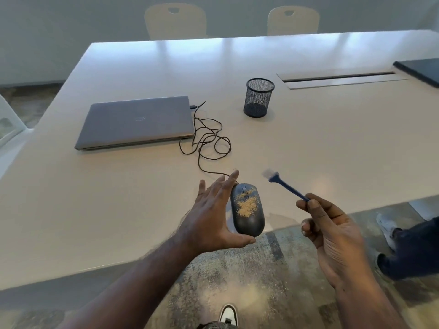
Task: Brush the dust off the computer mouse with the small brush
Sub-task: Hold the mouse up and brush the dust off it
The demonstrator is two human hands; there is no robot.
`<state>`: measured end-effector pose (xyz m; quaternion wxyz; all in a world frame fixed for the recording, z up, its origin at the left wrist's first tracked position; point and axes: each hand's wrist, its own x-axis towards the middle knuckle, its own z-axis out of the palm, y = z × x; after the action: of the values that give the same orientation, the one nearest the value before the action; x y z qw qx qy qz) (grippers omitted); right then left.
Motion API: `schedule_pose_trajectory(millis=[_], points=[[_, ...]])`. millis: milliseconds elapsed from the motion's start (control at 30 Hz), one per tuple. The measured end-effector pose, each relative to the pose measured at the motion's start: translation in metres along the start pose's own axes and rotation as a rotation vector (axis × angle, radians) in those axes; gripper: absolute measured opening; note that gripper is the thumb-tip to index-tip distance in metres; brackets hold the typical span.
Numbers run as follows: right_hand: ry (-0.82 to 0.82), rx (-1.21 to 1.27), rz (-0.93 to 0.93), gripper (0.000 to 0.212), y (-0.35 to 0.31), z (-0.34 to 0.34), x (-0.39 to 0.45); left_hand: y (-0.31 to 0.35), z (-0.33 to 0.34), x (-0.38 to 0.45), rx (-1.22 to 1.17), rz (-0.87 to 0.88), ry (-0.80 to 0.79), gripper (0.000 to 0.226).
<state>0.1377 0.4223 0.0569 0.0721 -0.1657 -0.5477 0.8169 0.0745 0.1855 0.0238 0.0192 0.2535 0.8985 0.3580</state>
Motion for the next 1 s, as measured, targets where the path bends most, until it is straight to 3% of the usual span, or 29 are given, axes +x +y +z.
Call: schedule_pose_trajectory(millis=[333, 500, 667, 1000], points=[[0.169, -0.059, -0.155, 0.029, 0.005, 0.018, -0.066, 0.008, -0.009, -0.043, -0.026, 0.08, -0.024, 0.134], [0.252, -0.07, -0.231, 0.014, 0.013, 0.02, -0.103, 0.013, -0.018, -0.061, -0.025, 0.124, -0.047, 0.134], [0.325, -0.138, -0.296, 0.028, 0.021, 0.017, -0.129, 0.018, -0.018, -0.076, -0.037, 0.149, -0.079, 0.134], [0.31, -0.325, -0.367, 0.021, 0.017, 0.013, -0.135, 0.025, -0.004, -0.087, -0.026, 0.136, -0.101, 0.136]])
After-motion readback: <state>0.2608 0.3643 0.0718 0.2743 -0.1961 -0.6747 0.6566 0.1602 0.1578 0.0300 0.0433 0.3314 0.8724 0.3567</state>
